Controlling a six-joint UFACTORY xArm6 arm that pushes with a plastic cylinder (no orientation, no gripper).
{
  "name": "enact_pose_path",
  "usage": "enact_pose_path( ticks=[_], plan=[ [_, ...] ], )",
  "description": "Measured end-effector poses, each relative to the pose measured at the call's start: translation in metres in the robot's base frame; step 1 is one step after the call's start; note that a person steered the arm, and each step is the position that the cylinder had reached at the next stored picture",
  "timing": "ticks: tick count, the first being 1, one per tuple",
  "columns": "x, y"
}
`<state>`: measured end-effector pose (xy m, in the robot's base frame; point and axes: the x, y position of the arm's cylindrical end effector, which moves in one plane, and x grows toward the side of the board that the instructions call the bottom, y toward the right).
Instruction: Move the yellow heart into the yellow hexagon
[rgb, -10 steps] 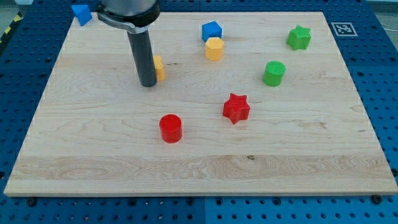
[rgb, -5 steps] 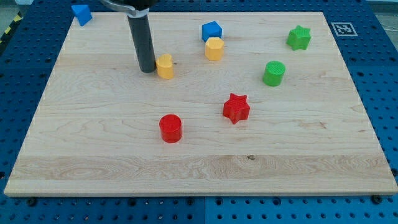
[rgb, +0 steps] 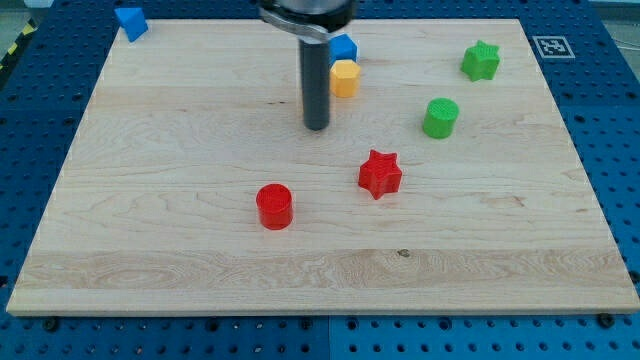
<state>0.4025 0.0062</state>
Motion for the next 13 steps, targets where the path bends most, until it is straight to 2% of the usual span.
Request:
enact_pose_path(
  ticks=[1,3,4,7,8,10,13],
  plan=[
    [0.012,0.037],
    [0.012,0.043],
    [0.012,0.031],
    [0.004,-0.063],
    [0.002,-0.06],
    [0.002,0.004],
    [-0.001,-0.006]
  ],
)
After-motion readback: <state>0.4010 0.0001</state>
